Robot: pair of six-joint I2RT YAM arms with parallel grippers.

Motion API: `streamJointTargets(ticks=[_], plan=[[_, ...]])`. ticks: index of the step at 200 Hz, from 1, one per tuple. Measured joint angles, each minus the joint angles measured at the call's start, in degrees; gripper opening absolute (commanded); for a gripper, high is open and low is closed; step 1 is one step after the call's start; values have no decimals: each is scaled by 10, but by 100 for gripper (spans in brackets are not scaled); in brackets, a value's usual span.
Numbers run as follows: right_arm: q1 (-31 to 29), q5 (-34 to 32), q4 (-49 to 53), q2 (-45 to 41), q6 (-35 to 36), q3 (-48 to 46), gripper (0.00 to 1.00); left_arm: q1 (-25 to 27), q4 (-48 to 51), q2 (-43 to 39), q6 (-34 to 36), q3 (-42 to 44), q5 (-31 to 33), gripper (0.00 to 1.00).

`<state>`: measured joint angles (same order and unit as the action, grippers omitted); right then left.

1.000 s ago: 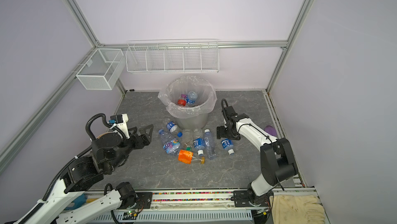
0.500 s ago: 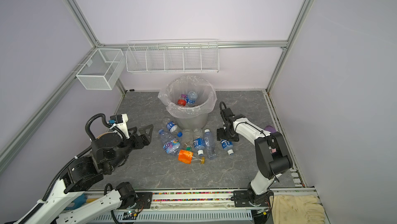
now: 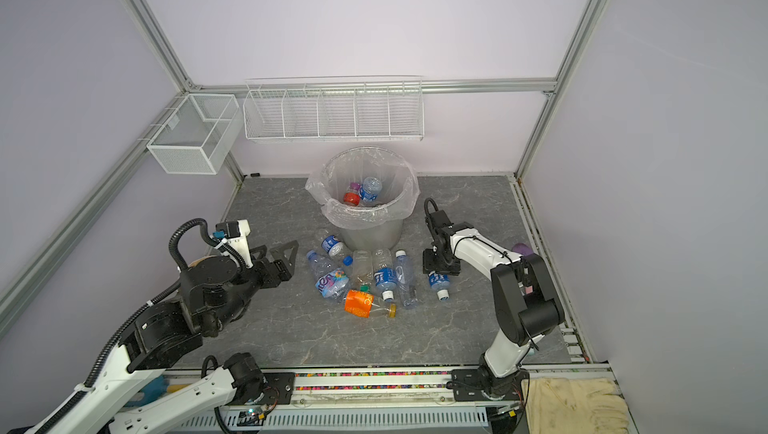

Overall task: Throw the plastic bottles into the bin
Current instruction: 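Close the right gripper around the blue-labelled bottle's body, then lift the blue-labelled bottle with the right gripper and carry it over the bin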

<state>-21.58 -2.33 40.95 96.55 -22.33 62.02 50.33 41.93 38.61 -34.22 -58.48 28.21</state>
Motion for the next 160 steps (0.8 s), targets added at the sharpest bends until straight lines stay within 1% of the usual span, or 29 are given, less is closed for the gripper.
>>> streamJointTargets(ticks=[22, 34, 46, 78, 118, 128, 147, 160], plan=[[0, 0, 0, -1, 0, 0, 41, 0, 0, -2, 0, 0, 0, 89], [0, 0, -1, -2, 0, -2, 35, 0, 0, -3, 0, 0, 0, 89], [0, 0, -1, -4, 0, -4, 31, 0, 0, -4, 0, 0, 0, 89], [0, 0, -2, -11, -2, -9, 27, 0, 0, -8, 0, 3, 0, 89], [0, -5, -1, -31, -2, -10, 15, 0, 1, -10, 0, 7, 0, 89], [0, -7, 0, -39, -2, -10, 14, 0, 1, -10, 0, 6, 0, 89], [-1, -8, 2, -52, -2, -10, 7, 0, 1, -10, 0, 7, 0, 89], [-2, -9, 3, -59, -2, -10, 7, 0, 1, -10, 0, 7, 0, 89]])
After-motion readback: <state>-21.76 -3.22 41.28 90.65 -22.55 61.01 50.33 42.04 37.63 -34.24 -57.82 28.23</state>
